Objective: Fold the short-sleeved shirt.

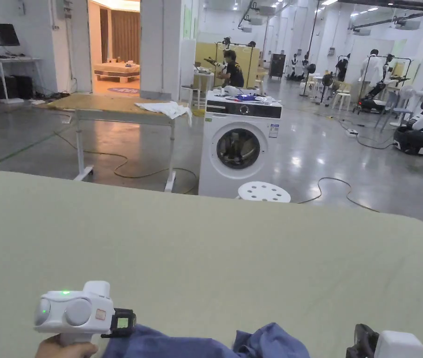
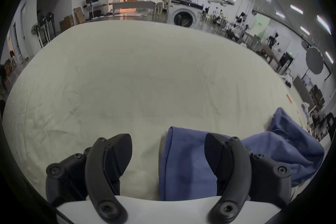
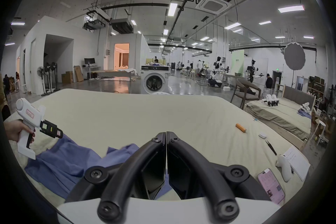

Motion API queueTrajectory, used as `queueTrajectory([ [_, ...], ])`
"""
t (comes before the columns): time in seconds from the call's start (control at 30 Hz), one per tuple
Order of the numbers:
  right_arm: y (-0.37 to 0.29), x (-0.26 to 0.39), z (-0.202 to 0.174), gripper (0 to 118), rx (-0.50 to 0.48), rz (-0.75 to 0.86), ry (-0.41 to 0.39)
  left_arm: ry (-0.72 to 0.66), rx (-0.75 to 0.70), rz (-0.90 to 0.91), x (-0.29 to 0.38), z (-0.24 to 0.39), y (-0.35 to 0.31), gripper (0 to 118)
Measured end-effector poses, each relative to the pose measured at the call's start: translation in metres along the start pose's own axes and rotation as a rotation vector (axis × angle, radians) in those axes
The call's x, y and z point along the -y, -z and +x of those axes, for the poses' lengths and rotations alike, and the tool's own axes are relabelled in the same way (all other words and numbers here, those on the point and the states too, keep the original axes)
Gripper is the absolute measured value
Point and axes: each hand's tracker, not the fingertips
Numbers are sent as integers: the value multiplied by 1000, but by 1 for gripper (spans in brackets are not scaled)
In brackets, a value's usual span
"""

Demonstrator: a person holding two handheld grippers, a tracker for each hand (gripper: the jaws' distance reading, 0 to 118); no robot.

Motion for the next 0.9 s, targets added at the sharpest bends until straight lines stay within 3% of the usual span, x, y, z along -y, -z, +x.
queueTrajectory([
  [0.17,5,12,19,0,45,-57,2,93,-79,-117,4,16,25,80],
  [0.23,8,15,24,0,53,-78,10,157,-106,-70,9,28,24,77],
  [0.27,11,16,26,0,52,-92,16,172,-115,-63,7,31,23,68],
  [0.4,29,21,30,1,28,-202,60,284,-46,-48,13,49,12,8],
  [0.43,37,23,31,6,11,-244,67,307,-31,-52,15,52,8,4],
  [0.57,73,36,33,62,-29,-392,84,238,6,-18,15,49,-7,2],
  [0.6,84,42,32,69,-43,-440,83,207,13,7,16,47,-15,2],
  [0.73,125,67,30,71,-93,-601,91,173,40,91,25,38,-50,2],
  [0.8,141,80,26,70,-94,-654,45,143,55,123,27,32,-62,2],
  [0.9,143,90,16,52,-115,-635,-17,137,61,161,33,25,-87,2],
])
